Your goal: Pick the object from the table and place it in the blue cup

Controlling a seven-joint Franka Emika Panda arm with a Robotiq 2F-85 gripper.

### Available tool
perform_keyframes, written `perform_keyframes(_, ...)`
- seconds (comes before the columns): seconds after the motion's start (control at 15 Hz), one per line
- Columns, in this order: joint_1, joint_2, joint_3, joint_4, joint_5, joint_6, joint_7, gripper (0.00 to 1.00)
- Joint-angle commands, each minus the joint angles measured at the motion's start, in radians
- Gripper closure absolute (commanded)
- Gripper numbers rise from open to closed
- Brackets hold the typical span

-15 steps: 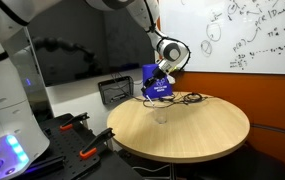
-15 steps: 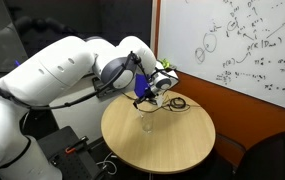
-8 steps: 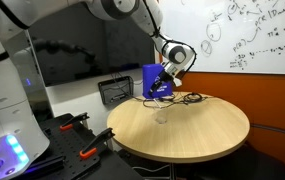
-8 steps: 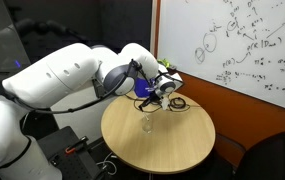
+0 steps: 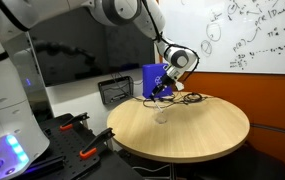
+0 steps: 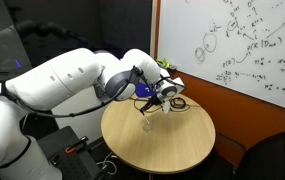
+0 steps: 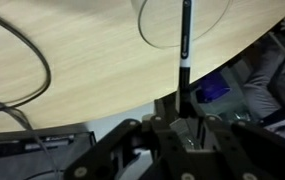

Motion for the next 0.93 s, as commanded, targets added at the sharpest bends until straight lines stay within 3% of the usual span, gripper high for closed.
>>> perform_keyframes(0.0,0.014,-0.025,-0.01,-0.017,-0.008,0.026,0.024,0.35)
perform_keyframes(0.33,0.033,-0.096,-0.018,-0.091,-0.003,0.075,0.082,0.01)
perform_keyframes(0.87,0.09,-0.277,-0.038,-0.305,-0.008,0.206,0.254,0.0)
